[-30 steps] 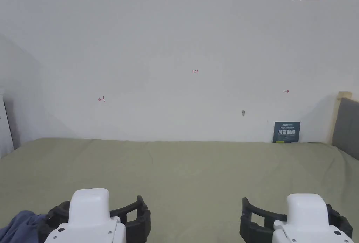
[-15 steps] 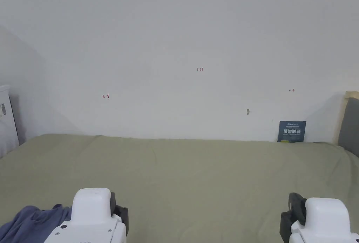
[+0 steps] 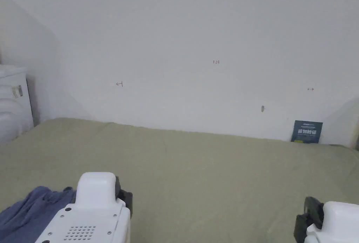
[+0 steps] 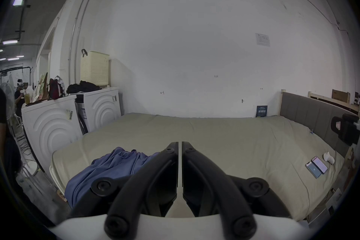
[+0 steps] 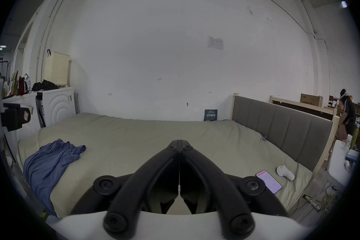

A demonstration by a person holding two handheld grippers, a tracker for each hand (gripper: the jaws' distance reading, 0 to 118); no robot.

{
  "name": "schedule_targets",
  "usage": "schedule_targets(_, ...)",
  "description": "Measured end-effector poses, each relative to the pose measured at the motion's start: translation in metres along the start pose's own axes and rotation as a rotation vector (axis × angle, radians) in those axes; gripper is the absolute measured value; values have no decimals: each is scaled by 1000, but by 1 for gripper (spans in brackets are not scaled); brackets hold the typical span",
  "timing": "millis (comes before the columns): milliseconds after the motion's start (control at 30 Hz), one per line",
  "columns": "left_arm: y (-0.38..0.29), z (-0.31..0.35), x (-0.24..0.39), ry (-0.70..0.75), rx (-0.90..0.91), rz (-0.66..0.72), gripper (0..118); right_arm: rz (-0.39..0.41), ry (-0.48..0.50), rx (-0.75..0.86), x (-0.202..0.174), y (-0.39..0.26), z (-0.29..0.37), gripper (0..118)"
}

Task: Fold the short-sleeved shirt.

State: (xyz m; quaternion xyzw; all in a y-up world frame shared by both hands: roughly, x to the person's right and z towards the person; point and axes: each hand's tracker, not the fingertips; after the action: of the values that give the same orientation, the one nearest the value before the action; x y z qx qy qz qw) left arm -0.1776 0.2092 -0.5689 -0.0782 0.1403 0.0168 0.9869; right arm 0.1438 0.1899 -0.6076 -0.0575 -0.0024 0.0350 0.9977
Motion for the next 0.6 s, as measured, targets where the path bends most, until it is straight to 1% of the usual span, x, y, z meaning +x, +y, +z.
schedule_targets(67,1,-1,-7,6,-21,18,5,6,24,3,-7,-2,-2,1)
schedule_targets(100,3,1,-12,-32,-39,46,5,5,24,7,-13,-3,-3,1)
schedule_targets(133,3,1,-18,-30,-50,52,5,4,33,16,-18,-3,-5,1)
schedule_targets(167,2,1,-21,7,-55,42,5,4,54,28,-25,-4,-7,1)
schedule_targets(233,-2,0,-33,69,-63,-10,5,23,90,4,-43,-4,-14,1)
schedule_targets(267,-3,2,-42,77,-65,-16,5,22,115,3,-53,-4,-17,1)
schedule_targets(333,-3,12,-62,155,-59,4,5,13,211,-13,-73,-6,-22,1)
schedule_targets(367,1,21,-72,185,-59,16,5,-6,249,-17,-85,-7,-24,1)
schedule_targets(433,2,32,-96,254,-52,30,5,-15,323,-34,-109,-6,-27,1)
schedule_targets(533,3,51,-129,375,-50,-1,5,-5,427,-43,-147,-6,-28,1)
schedule_targets(600,3,65,-149,436,-57,-4,5,-26,504,-43,-168,-7,-27,1)
